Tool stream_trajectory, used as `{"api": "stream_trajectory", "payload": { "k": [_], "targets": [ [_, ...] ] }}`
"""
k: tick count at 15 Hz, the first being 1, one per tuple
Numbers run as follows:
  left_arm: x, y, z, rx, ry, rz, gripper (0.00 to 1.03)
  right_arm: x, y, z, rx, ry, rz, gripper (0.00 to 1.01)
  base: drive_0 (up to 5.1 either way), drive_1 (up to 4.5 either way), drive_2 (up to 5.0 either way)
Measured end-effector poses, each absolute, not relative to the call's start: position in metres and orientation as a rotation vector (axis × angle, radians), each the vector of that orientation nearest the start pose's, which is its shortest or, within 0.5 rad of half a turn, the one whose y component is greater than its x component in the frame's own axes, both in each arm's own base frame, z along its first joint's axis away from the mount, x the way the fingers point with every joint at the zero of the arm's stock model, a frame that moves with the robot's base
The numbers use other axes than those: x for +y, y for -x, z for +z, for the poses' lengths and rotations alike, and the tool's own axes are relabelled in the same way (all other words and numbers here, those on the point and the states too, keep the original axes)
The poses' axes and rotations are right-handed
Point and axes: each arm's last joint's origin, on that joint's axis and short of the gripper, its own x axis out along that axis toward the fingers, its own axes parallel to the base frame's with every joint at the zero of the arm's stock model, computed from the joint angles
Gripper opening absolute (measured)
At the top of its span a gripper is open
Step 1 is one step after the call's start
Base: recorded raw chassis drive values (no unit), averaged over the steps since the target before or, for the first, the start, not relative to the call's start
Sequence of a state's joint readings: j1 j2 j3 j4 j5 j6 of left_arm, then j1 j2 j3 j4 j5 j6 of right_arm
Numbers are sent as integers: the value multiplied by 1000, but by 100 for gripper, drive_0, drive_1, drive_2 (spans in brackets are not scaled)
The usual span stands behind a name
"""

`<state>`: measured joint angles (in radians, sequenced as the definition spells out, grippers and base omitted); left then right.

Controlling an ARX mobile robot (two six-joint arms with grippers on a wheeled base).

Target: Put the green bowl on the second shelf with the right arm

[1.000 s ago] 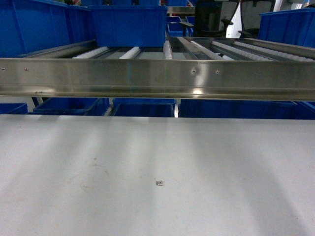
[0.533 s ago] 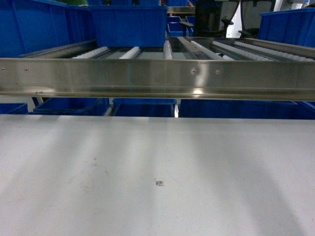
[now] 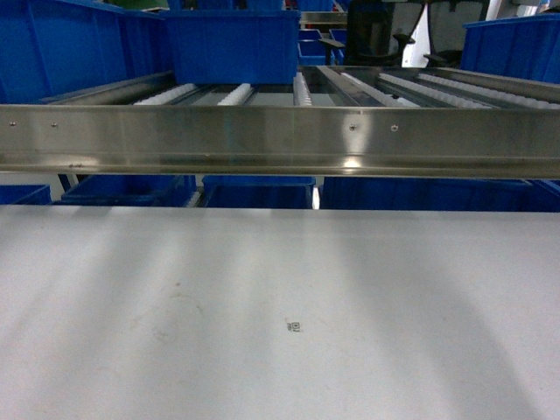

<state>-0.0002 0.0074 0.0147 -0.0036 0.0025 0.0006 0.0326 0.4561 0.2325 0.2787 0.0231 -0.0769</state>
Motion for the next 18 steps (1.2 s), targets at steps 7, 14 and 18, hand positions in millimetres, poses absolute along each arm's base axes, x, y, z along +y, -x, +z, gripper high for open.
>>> {"api": "stream_trajectory", "payload": {
  "k": [7, 14, 18],
  "targets": [
    [0, -97, 168, -3, -1, 0, 98, 4, -132, 229, -57, 77, 10, 3, -494, 251, 251],
    [0, -97, 167, -2, -1, 1, 98, 4, -132, 230, -61, 78, 11, 3, -502, 243, 243],
    [0, -97, 167, -2, -1, 1, 98, 4, -132, 229, -55, 78, 10, 3, -501, 244, 244]
  ]
}}
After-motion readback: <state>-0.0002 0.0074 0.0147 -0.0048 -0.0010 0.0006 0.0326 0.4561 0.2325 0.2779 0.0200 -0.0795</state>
